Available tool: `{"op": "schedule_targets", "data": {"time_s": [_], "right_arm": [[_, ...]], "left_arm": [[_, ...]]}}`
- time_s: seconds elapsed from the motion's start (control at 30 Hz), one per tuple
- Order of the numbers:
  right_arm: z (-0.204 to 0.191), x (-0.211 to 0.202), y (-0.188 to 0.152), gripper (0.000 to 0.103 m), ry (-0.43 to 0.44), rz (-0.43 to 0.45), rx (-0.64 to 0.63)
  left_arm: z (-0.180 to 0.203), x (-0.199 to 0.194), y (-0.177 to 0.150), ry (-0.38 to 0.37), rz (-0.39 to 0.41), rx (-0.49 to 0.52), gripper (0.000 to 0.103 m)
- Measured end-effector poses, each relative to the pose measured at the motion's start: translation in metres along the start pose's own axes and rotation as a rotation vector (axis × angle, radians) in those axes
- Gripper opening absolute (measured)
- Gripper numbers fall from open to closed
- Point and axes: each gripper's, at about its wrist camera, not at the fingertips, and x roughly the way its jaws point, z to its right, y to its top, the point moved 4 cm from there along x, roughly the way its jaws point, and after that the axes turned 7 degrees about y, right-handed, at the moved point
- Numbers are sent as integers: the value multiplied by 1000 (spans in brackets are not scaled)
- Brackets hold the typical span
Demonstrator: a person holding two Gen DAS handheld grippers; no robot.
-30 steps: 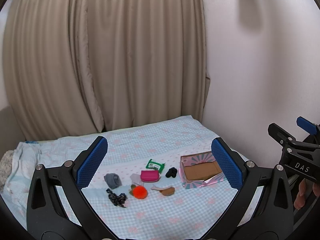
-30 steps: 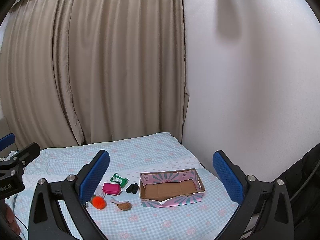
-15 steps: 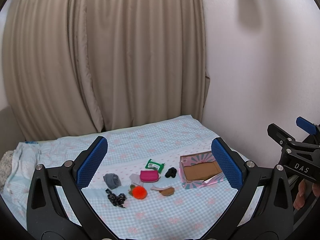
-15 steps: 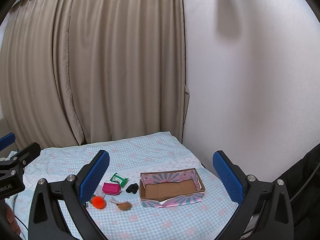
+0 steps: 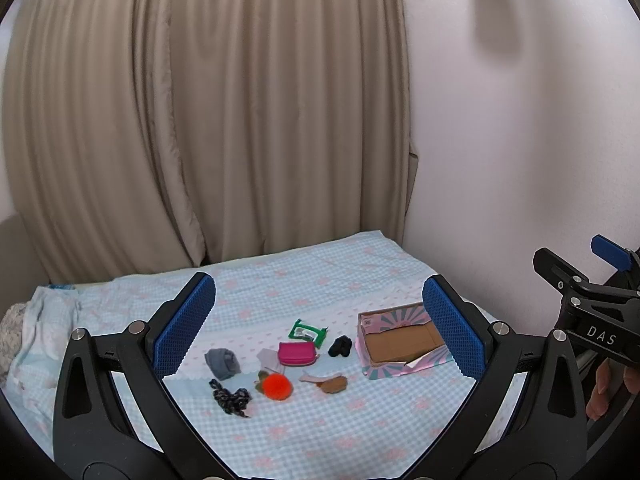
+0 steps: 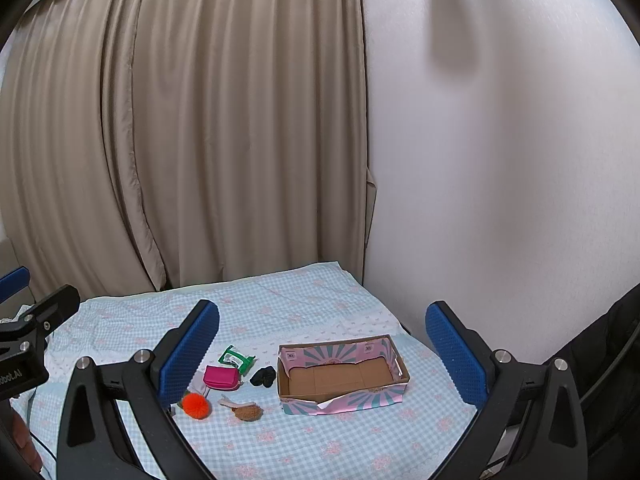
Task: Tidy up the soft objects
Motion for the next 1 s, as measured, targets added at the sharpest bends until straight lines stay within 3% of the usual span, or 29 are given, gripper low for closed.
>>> {"op": "schedule_targets", "data": {"time_s": [0.6,0.8,1.0], "right_arm": [[6,-4,5,103,-8,-14,-19],[0,4,2,103,35,-47,-85],[-19,39,-27,103,100,-129,-64]], "left_arm": [[9,0,-1,2,18,-5,103],[-5,16,-20,66,-51,-15,103],[-47,54,-57,98,-156,-34,103]]}}
